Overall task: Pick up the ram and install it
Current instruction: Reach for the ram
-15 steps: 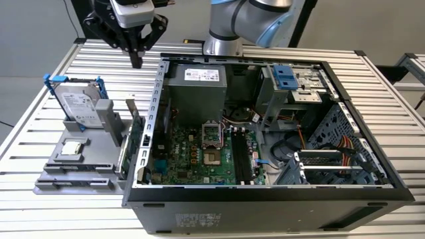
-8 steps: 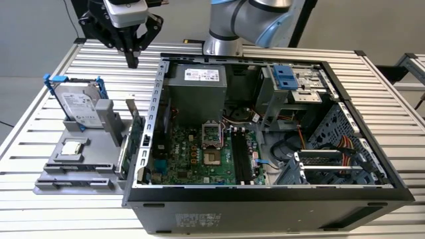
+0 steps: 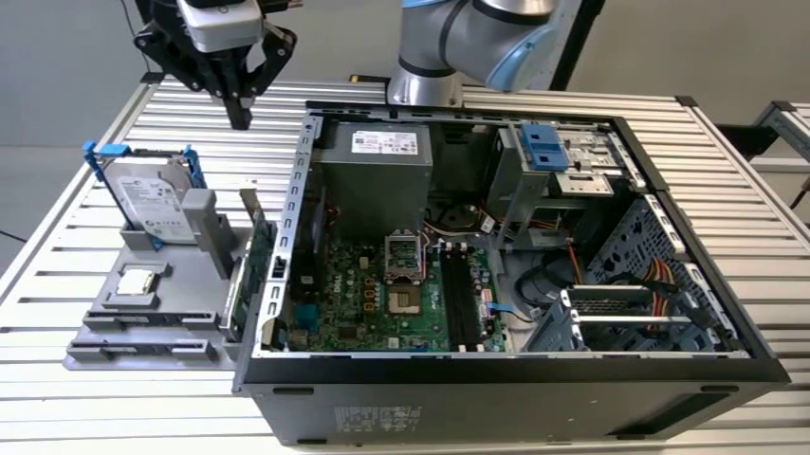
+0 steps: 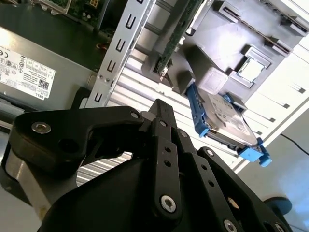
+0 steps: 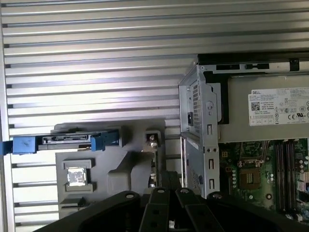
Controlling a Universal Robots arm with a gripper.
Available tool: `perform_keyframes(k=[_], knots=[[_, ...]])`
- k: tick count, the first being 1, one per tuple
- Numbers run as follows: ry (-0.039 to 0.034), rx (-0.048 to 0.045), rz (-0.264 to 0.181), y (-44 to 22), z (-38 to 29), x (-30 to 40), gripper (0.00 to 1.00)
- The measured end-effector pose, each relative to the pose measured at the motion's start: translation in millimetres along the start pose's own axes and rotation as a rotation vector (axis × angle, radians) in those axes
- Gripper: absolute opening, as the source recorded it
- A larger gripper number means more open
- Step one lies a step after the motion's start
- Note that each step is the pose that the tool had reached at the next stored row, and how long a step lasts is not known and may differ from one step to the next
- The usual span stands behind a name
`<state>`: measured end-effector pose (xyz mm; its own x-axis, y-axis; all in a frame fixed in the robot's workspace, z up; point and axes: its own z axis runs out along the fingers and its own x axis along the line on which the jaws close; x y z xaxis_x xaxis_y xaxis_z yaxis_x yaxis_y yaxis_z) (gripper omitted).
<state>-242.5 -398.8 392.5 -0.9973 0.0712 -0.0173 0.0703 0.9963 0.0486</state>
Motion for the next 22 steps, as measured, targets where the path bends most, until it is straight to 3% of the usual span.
perform_keyframes(k=[22], knots=[[-0.0001, -0.0001, 0.0, -2.7, -0.7, 37.7, 0.0]])
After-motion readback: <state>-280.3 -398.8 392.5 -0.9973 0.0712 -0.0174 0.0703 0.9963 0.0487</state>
